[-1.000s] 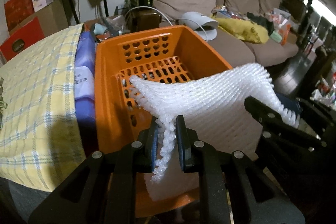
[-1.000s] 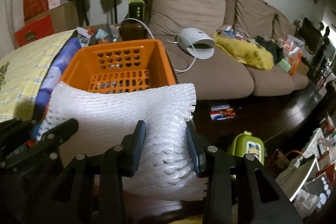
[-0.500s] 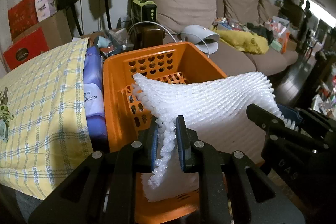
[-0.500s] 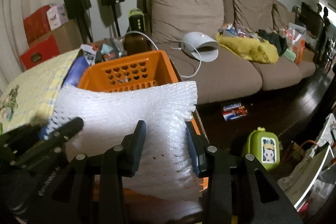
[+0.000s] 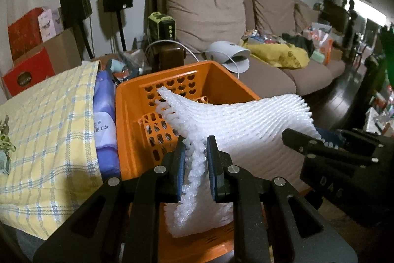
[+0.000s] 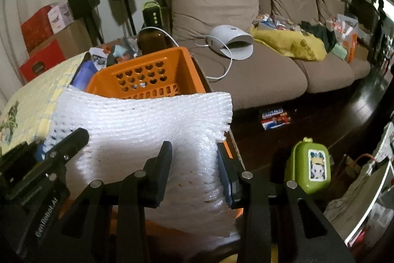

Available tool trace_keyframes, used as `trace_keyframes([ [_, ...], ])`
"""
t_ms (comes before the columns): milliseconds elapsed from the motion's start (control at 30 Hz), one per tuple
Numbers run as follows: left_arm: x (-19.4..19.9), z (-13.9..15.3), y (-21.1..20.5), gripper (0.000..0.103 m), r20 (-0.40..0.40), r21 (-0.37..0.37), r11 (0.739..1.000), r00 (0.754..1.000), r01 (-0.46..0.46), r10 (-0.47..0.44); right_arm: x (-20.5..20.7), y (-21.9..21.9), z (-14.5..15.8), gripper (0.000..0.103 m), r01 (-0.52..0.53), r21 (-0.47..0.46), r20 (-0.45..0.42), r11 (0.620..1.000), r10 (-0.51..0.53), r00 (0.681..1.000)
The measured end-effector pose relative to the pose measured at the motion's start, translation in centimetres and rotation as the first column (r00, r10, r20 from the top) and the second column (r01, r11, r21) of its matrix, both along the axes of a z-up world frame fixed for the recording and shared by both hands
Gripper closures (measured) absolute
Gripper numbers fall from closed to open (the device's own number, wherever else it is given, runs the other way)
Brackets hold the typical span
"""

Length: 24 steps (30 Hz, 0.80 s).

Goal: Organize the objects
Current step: 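Lower the foam net stack with both tools down into the orange basket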

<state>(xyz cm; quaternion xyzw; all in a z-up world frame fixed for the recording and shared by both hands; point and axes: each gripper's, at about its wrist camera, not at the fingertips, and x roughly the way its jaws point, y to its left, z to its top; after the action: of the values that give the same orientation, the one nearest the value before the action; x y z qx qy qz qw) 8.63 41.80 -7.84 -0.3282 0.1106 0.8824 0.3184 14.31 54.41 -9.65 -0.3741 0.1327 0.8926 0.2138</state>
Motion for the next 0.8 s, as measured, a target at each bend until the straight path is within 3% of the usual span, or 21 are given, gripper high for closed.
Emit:
trace_keyframes([
  [133,-0.1,-0.4,-0.5,0.088,0.032,-0.016,0.999,0.999,-0.034,0.035,-0.5,-0.4,-0.4,0.067,-0.014,-0.006,0.027,1.000,0.015,1.000],
  [333,0.0,-1.3,-0.8,0.088,-0.007,0.008,0.999,0.999,-0.038,0.038,-1.6,-1.5,-0.7,0.067,-0.012,0.071,0.079,0.997,0.006,0.997],
  [533,-0.3,-2.1,-1.5,0.088,-0.003,0.046,0.997,0.998,-0.057,0.057,-1.9,-1.3,-1.4,0.067,-0.016,0.039,0.085,0.999,0.012,0.996],
  [800,-0.2,-2.6,-1.4,0.088,0.001,0.035,0.998,0.998,-0.060,0.060,-2.3,-1.6,-1.9,0.067,-0.029,0.042,0.116,0.999,0.024,0.993],
])
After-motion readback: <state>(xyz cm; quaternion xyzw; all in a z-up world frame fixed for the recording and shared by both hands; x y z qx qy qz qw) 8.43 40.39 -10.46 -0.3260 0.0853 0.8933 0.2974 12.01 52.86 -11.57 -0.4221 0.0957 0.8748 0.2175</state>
